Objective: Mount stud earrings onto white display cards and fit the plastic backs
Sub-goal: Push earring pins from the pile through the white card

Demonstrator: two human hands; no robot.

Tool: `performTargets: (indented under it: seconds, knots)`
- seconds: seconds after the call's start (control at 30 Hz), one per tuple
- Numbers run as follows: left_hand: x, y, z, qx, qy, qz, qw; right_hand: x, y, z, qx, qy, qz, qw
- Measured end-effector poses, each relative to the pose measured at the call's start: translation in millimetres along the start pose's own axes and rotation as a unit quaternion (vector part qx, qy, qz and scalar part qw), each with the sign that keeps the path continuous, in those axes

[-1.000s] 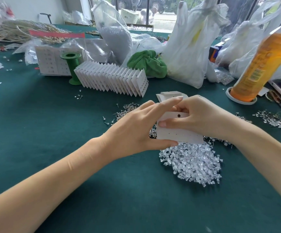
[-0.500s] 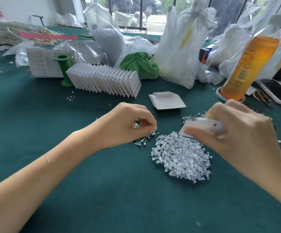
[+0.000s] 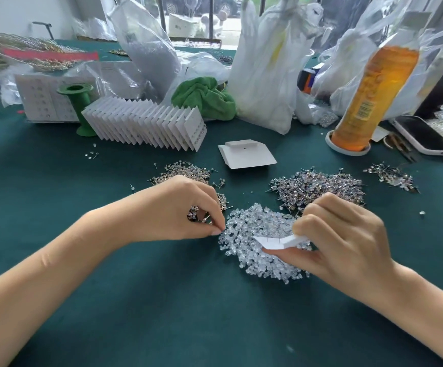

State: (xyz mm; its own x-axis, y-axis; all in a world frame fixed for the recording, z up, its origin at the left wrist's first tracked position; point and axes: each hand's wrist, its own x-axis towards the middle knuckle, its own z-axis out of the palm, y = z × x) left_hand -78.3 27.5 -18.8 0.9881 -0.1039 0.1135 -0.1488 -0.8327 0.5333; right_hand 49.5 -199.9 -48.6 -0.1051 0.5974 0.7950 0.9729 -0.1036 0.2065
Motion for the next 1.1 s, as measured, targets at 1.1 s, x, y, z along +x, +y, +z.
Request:
performTargets:
  seconds: [1.1]
  knots:
    - [1, 34, 16, -0.189, -0.031, -0.005, 0.981, 3, -2, 3, 0.038, -0.016, -0.092, 0.995]
